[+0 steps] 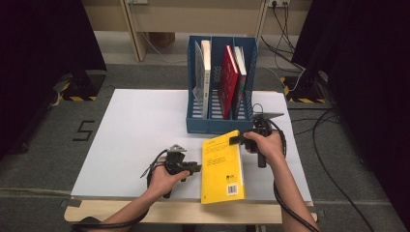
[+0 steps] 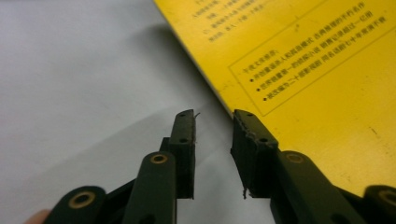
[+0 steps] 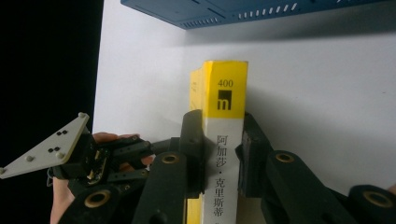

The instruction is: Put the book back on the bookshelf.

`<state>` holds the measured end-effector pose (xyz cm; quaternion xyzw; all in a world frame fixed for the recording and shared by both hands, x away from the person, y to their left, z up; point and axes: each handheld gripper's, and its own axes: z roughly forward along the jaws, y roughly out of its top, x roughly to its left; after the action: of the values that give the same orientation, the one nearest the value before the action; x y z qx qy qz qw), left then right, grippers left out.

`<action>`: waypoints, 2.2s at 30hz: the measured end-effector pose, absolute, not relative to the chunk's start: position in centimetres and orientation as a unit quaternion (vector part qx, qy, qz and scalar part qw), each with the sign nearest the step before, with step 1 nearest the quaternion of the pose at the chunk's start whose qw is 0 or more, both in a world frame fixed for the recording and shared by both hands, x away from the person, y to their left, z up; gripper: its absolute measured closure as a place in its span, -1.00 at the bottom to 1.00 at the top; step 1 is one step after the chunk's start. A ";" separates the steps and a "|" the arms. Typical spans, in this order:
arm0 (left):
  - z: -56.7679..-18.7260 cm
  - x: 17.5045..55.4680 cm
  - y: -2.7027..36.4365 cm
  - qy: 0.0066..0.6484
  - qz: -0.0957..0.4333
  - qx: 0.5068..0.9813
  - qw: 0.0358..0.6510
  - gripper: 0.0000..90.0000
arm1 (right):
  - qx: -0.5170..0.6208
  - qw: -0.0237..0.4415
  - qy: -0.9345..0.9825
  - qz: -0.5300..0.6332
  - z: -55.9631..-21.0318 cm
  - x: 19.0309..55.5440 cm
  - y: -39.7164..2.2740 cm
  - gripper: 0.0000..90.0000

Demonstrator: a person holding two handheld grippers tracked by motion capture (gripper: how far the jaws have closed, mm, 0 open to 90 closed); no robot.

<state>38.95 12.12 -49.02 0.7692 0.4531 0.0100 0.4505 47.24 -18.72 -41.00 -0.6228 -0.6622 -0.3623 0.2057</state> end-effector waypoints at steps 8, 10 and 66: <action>-48.6 39.0 13.3 0.459 0.032 0.757 0.464 0.41 | -0.614 0.175 -0.661 -0.394 -39.3 46.3 -20.0 0.70; -48.6 39.0 13.4 0.459 0.035 0.756 0.465 0.39 | -0.614 0.160 -0.662 -0.400 -38.7 46.0 -20.4 0.70; -48.5 39.1 16.3 0.464 0.083 0.746 0.470 0.16 | -0.609 0.042 -0.639 -0.467 -33.2 43.8 -24.0 0.70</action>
<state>39.09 16.35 -48.53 0.7462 0.4643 0.0831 0.4697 43.76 -23.95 -33.19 -0.6090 -0.6394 -0.4674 0.0422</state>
